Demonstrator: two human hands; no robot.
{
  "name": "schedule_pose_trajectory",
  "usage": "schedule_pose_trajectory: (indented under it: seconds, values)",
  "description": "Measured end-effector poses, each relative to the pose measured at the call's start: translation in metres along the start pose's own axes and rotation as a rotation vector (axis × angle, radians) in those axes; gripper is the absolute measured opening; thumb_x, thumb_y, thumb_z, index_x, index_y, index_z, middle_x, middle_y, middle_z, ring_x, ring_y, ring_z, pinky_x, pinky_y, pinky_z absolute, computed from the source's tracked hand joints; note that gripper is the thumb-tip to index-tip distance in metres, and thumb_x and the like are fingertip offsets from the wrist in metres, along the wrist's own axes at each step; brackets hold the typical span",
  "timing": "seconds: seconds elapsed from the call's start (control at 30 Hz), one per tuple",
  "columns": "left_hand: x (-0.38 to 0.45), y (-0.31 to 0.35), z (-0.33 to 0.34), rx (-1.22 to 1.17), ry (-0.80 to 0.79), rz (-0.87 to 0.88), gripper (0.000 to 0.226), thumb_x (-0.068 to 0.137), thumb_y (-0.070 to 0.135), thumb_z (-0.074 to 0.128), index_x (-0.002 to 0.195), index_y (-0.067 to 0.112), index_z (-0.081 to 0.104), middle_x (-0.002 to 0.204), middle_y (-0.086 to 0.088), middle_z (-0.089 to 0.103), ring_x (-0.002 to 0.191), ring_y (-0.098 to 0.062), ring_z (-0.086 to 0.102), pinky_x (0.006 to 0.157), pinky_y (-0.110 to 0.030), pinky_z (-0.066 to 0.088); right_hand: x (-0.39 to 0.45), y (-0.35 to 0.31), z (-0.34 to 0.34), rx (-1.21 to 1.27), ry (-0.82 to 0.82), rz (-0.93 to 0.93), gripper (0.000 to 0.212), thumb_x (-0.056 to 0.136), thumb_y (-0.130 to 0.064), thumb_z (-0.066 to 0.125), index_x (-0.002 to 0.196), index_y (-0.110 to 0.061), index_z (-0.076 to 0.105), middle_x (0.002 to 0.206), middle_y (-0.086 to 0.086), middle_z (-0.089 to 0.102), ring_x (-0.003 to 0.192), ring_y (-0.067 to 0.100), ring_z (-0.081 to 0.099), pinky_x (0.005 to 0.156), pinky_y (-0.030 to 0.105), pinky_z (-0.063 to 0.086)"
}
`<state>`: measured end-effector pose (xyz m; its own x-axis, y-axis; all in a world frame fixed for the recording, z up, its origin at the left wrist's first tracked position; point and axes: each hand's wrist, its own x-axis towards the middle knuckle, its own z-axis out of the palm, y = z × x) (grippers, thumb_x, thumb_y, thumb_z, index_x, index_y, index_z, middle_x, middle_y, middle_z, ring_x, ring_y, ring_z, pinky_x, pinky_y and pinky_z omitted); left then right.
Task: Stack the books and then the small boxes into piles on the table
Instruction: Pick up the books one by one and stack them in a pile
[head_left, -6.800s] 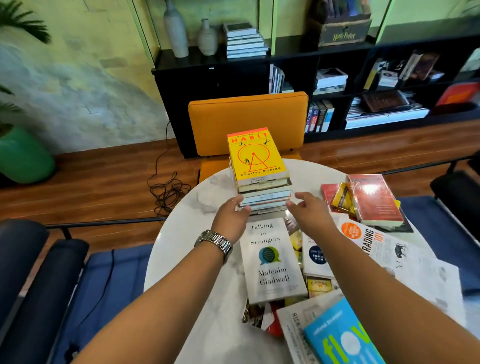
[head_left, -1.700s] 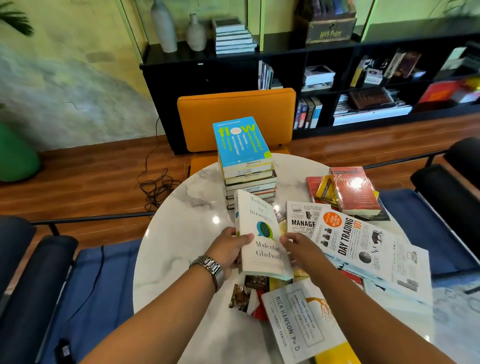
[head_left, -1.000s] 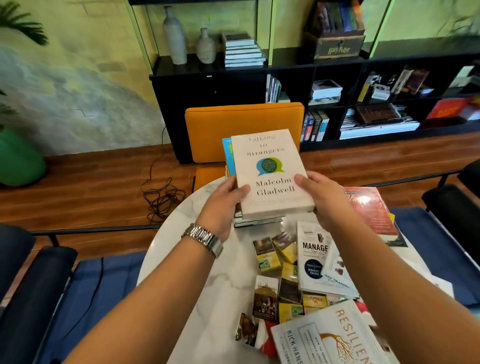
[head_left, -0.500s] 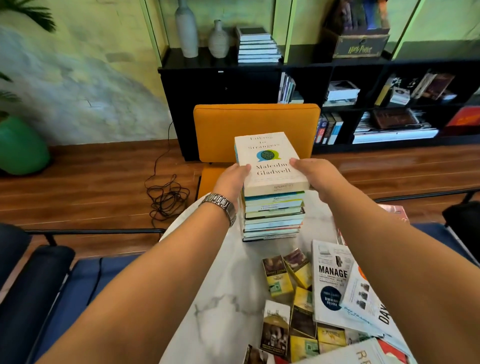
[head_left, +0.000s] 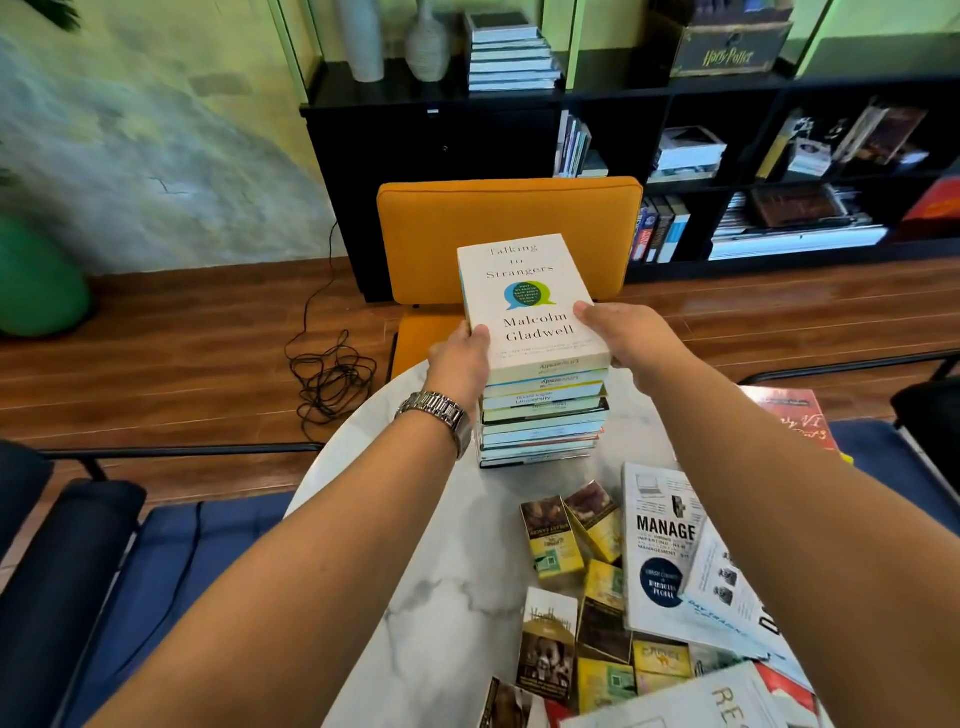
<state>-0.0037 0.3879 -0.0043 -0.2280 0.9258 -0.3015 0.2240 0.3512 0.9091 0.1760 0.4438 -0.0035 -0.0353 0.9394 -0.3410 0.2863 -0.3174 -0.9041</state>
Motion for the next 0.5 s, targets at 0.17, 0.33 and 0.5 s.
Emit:
schedule_pose_trajectory:
  seconds: [0.17,0.33,0.5]
  values:
    - [-0.003,0.001,0.004,0.041,-0.03,-0.011,0.042,0.102,0.026,0.028,0.135,0.002,0.04,0.139,-0.022,0.045,0.128,-0.039,0.043,0.107,-0.048,0.038,0.0,-0.004,0.001,-0.109,0.031,0.072,0.036,0.093,-0.044,0.054,0.111,-0.015,0.065,0.104,0.0,0.071,0.099,0.023,0.065,0.08,0.036,0.049]
    - [0.0,-0.001,0.004,0.047,-0.008,-0.01,0.043,0.103,0.025,0.028,0.136,0.002,0.039,0.14,-0.021,0.044,0.128,-0.038,0.043,0.105,-0.045,0.04,-0.005,-0.007,0.004,-0.154,0.068,0.087,0.039,0.094,-0.048,0.051,0.111,-0.016,0.063,0.108,0.002,0.069,0.102,0.025,0.063,0.074,0.034,0.047]
    - [0.0,-0.006,0.001,-0.084,-0.033,-0.07,0.054,0.095,0.042,0.037,0.141,0.012,0.04,0.141,-0.012,0.049,0.122,-0.033,0.05,0.104,-0.043,0.041,-0.018,-0.009,0.009,-0.18,0.138,0.128,0.038,0.098,-0.047,0.031,0.099,-0.018,0.056,0.109,0.007,0.064,0.084,0.018,0.057,0.076,0.036,0.049]
